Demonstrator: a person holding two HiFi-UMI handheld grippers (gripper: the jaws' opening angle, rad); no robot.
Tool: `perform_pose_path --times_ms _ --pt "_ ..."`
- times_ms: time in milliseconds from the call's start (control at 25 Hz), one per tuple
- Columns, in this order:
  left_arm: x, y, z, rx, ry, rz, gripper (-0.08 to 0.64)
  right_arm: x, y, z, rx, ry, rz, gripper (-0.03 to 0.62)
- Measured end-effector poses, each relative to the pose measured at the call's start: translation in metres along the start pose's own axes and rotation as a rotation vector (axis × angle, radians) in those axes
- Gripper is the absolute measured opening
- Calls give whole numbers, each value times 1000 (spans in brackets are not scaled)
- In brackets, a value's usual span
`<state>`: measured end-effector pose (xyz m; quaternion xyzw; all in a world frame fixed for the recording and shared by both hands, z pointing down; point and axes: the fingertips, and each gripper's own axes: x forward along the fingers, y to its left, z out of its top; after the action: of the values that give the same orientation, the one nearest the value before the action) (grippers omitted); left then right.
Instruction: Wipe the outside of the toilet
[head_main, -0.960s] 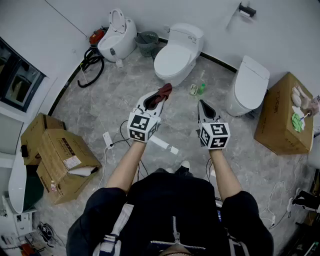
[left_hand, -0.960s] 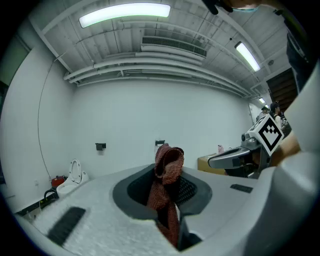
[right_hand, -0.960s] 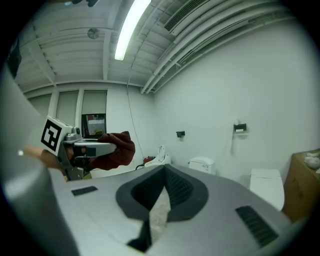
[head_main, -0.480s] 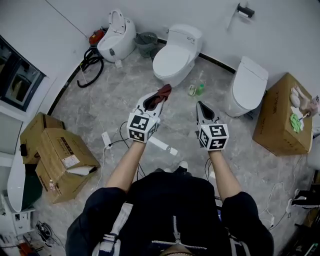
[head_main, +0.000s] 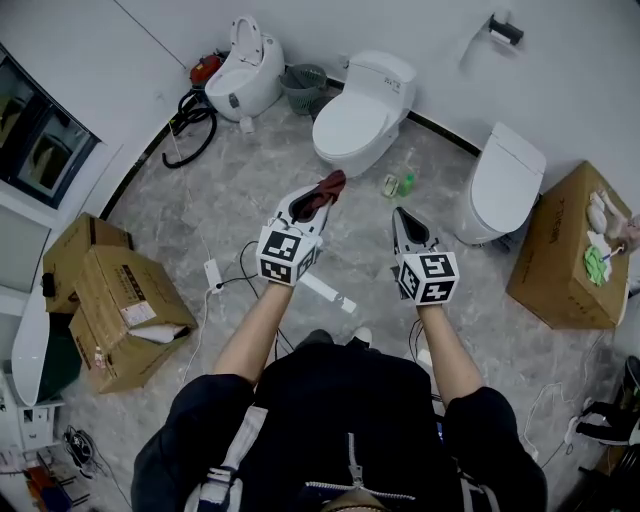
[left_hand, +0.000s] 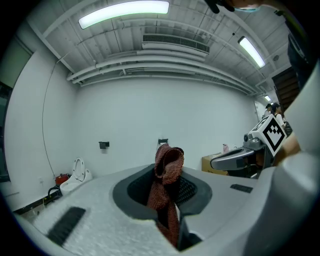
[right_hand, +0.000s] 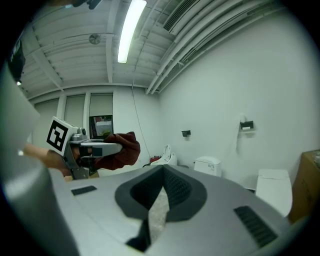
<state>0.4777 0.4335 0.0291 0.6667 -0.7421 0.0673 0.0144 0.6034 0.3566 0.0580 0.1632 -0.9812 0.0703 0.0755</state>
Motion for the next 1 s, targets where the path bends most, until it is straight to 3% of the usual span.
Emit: perform_pose_path --times_ms 560,1000 --pt "55 4 0 -13 -7 26 60 28 -48 1 4 14 27 3" --pt "137 71 -14 -38 2 8 60 122 -87 5 13 50 10 3"
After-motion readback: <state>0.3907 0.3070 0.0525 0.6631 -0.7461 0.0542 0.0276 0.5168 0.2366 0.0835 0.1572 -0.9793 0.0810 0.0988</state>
